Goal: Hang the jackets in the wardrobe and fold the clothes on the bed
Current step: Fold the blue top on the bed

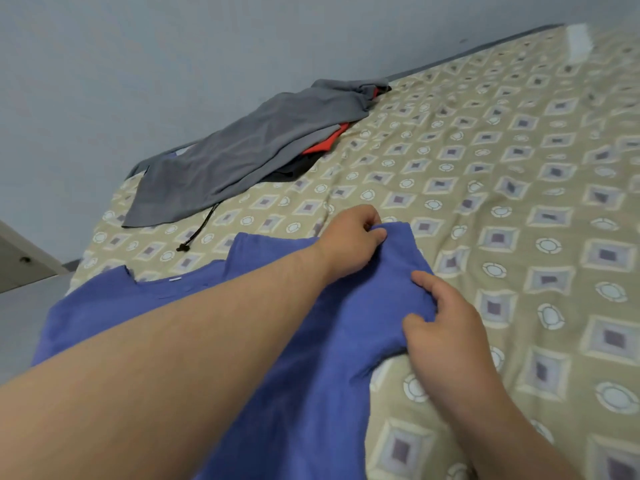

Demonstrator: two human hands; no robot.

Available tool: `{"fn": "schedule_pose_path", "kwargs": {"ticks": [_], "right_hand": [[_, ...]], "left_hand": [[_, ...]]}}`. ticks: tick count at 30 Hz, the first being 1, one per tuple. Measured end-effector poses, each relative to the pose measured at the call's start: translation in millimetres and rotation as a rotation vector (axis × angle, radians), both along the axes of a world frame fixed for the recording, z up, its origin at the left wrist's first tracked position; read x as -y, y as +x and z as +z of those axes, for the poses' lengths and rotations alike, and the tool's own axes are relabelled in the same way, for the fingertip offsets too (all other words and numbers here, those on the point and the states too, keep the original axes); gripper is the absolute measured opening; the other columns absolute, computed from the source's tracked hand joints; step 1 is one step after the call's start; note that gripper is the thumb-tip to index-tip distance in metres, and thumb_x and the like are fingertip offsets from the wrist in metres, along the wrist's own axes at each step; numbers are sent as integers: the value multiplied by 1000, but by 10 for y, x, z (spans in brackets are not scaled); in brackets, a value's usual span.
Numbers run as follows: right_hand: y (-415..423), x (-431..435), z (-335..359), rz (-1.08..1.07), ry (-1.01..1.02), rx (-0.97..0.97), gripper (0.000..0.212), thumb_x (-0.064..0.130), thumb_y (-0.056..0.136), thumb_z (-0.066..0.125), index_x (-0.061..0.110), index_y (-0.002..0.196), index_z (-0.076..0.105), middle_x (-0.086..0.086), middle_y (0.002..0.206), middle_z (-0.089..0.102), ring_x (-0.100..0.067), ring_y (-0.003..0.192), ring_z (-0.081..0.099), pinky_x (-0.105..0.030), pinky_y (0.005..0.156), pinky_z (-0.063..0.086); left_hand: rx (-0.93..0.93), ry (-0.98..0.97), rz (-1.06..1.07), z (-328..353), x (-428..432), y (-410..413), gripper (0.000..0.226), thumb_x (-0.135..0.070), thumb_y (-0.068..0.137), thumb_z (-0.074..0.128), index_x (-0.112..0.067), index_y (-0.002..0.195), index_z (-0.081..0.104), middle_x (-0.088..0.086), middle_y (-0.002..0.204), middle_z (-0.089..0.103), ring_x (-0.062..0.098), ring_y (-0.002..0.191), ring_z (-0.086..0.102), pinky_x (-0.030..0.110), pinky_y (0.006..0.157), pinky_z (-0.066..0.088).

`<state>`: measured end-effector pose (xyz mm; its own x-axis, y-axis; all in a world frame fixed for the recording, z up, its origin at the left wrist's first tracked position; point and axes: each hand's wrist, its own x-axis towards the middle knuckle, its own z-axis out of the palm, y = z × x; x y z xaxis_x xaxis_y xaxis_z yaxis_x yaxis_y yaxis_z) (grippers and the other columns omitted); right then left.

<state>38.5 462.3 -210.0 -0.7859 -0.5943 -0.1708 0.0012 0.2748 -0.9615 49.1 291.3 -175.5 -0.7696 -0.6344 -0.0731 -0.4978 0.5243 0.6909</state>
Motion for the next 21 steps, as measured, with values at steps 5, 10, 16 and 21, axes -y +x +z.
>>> {"fn": "schedule_pose_path", "kwargs": {"ticks": [5,10,16,21], "right_hand": [[-45,-3,-34,139,107,-41,75,4,85,49,28,154,30,8,151,40,-13,127,49,-25,87,42],[-54,-19,4,163,6,50,78,3,84,49,35,153,30,17,148,43,0,120,53,-18,83,44],[11,9,-15,185,-116,117,82,-7,82,47,38,149,36,23,145,46,12,101,61,-22,78,54],[122,37,-2,225,-178,125,88,-12,79,47,44,146,35,40,132,41,20,118,47,-11,79,50]], "left_hand": [[-116,-70,60,-147,-126,194,33,-15,98,50,-15,131,52,-2,136,49,12,114,52,25,98,40],[-81,-326,36,-318,-490,1138,66,-50,87,44,-24,148,40,-12,161,20,2,148,16,24,120,14],[373,-391,-175,-414,-609,1310,85,-72,81,11,-35,155,-6,-19,158,-21,-1,144,-26,27,118,-17],[237,-83,-149,-299,-401,1027,48,-36,109,21,-28,156,16,-10,164,1,7,151,-8,28,120,-9]]}}
